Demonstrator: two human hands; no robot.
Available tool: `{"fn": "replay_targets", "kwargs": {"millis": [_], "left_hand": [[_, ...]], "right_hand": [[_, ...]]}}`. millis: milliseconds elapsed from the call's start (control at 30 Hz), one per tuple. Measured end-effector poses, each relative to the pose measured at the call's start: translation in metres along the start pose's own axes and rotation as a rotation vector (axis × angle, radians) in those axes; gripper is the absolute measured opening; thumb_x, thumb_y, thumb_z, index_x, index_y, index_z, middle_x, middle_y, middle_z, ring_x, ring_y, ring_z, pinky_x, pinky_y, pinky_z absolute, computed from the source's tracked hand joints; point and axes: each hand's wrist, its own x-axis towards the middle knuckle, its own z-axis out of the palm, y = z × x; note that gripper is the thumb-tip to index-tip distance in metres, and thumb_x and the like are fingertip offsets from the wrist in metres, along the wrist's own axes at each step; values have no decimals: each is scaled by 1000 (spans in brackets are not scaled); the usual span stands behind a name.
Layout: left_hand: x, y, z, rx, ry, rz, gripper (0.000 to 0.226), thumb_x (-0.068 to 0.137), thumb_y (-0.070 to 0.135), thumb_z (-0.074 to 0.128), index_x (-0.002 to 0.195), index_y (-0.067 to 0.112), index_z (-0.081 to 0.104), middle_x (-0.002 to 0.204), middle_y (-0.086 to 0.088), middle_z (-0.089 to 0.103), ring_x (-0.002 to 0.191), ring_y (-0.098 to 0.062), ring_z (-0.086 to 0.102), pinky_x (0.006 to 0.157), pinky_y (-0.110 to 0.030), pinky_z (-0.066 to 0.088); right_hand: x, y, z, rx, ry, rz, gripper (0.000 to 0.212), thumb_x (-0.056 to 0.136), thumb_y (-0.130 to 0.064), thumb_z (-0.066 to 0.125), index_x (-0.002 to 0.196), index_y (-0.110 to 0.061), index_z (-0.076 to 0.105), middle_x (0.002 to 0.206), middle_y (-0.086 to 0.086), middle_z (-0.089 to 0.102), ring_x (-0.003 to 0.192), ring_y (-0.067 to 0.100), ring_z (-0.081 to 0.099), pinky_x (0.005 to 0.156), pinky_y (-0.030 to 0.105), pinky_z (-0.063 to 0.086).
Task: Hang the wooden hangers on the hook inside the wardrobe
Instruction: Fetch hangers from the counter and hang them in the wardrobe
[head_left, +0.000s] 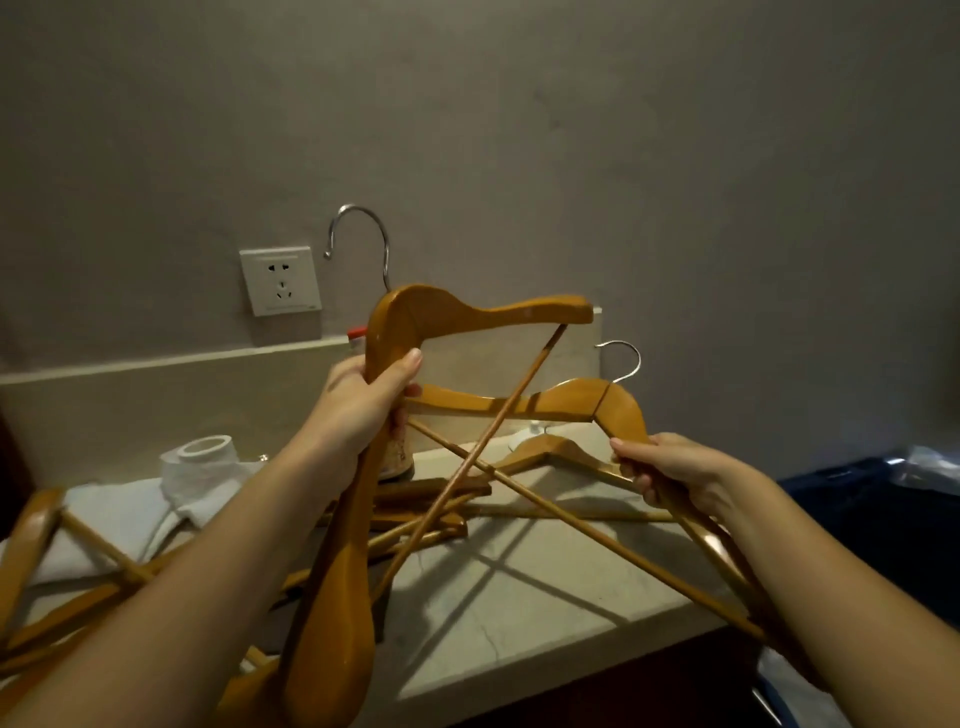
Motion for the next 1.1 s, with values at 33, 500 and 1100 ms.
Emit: {"fn": "replay_targets", "kwargs": {"millis": [33, 500, 1100], "left_hand": [[-3, 2, -2, 8, -17, 12, 31, 90, 38, 53, 90, 7, 60, 63, -1, 54, 48, -8, 50, 54, -23, 44], [-105, 47, -12, -102, -16, 16, 25, 90, 34, 53, 82, 11, 58, 48, 7, 57, 44, -5, 51, 43, -19, 43], [-378, 51, 1, 48, 562, -198, 23, 90, 33, 51, 84, 12, 59, 70, -7, 50, 43, -3, 46, 45, -16, 41]], "right_hand": [[-9, -1, 1, 36, 8, -7, 23, 87, -30, 61, 80, -8, 58, 59, 1, 54, 45, 6, 47, 45, 17, 41], [-101, 6, 15, 156, -153, -91, 28, 89, -37, 53, 76, -12, 56, 56, -2, 51, 42, 6, 46, 42, 15, 41], [-170, 100, 105, -84, -890, 19, 25, 84, -38, 56, 80, -13, 53, 58, -3, 48, 42, 5, 41, 42, 14, 36]]}}
